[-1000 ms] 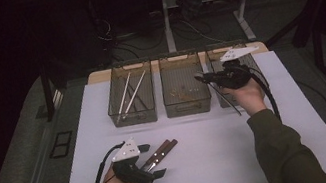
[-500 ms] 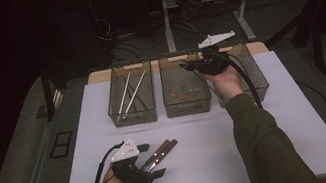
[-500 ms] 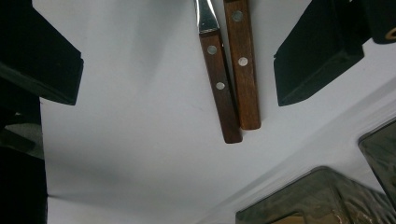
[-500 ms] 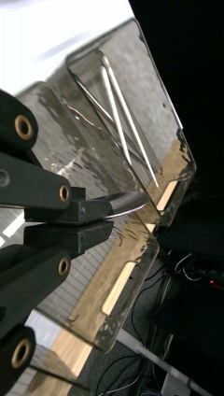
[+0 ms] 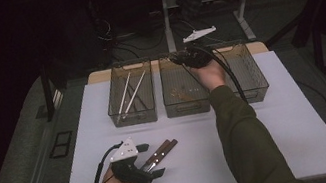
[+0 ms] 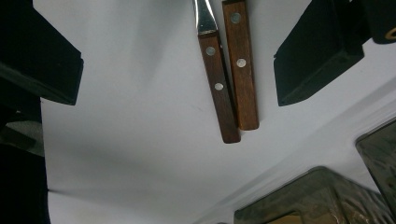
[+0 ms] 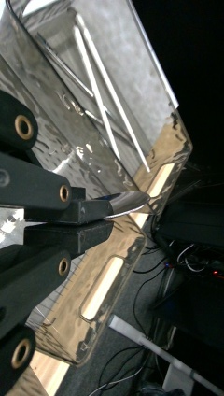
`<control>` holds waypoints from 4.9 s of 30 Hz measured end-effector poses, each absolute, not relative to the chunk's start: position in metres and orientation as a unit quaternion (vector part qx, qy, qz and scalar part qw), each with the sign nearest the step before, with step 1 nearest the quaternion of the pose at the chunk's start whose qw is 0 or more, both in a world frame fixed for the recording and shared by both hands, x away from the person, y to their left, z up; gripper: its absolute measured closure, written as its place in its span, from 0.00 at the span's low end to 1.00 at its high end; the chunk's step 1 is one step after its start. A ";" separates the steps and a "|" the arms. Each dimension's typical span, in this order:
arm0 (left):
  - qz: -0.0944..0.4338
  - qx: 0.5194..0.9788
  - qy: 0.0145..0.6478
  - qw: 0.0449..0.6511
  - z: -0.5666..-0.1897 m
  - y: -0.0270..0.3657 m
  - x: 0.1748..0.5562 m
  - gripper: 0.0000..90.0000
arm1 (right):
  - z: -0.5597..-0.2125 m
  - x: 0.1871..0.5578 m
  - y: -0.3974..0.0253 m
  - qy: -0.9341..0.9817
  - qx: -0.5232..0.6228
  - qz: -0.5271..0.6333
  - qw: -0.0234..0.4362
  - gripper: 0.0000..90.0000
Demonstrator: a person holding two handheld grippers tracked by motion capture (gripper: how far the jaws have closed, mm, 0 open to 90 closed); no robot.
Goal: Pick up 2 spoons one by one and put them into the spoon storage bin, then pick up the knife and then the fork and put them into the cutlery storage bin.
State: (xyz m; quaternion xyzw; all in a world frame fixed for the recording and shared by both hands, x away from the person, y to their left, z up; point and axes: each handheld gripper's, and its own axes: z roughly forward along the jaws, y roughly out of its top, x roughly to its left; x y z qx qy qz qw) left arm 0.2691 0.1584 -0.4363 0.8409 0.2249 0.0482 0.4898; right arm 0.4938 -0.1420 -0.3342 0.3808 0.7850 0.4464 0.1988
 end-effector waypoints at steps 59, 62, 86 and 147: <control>0.061 0.847 0.241 0.471 -0.436 0.158 0.271 0.00 | -0.370 0.371 -0.233 0.775 0.373 0.490 0.145 0.18; 0.063 0.847 0.243 0.469 -0.436 0.158 0.271 0.01 | -0.378 0.357 -0.239 0.775 0.369 0.491 0.147 0.18; 0.073 0.848 0.246 0.463 -0.433 0.159 0.269 0.01 | -0.433 0.276 -0.283 0.785 0.370 0.477 0.141 0.18; 0.101 0.877 0.312 0.350 -0.445 0.164 0.277 0.84 | -0.444 0.247 -0.294 0.802 0.364 0.450 0.146 0.18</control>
